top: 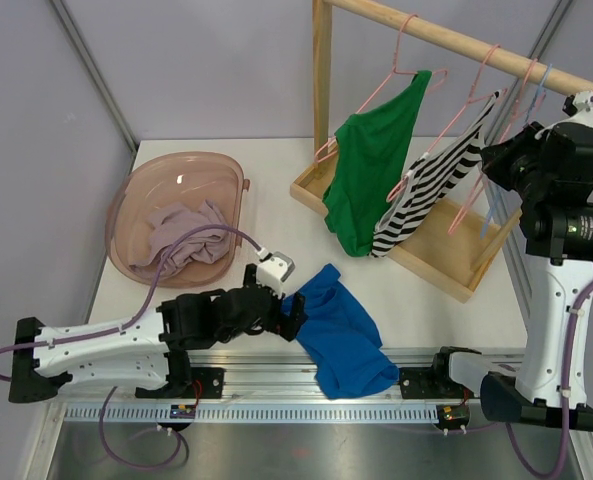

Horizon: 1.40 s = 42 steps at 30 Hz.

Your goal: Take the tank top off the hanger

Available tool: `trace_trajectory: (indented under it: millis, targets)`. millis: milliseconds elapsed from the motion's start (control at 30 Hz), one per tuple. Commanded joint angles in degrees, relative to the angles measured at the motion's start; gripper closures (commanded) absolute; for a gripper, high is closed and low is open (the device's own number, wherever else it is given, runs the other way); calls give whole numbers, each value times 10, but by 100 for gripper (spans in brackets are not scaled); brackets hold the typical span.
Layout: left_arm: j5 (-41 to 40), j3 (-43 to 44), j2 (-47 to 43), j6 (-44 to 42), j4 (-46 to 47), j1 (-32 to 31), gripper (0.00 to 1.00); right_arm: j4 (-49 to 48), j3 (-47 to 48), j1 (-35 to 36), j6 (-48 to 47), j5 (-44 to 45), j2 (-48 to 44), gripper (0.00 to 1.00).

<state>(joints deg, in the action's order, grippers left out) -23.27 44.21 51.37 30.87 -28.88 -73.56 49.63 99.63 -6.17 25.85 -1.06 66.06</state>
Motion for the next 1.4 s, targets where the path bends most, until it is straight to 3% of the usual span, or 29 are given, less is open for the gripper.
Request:
trace_trajectory:
  millis: [0,100,167,233,267,600,833,967,1000,1033,1233,1367]
  targets:
    - [-5,-1,31,-13,73,-36,1,-3,-10,-5,7,-3,-28,75]
    - [13,0,61,-15,104,-40,1,8,9,-5,6,-17,-37,30]
    - [26,2,101,-19,128,-41,1,23,32,-5,3,-37,-45,22]
    - [39,11,150,-19,143,-44,1,35,45,-5,-6,-53,-61,3]
    - [45,16,166,-20,147,-46,1,37,48,-5,-14,-70,-68,0]
    - [66,48,342,-8,182,-53,1,82,32,-4,-69,-124,-190,0]
    - [91,59,458,5,226,-53,4,27,-28,-4,-44,-271,-268,0]
    - [85,64,487,16,222,-53,66,14,-28,-4,-35,-297,-282,0]
    - [79,64,482,20,215,-53,87,15,-24,-4,-36,-296,-285,1]
    - [71,65,477,23,206,-52,98,17,-23,-4,-37,-294,-286,0]
    - [-65,82,393,56,72,-41,100,14,-23,-4,-39,-289,-298,1]
    - [-149,94,272,70,-13,-5,100,11,-29,-4,-37,-291,-300,0]
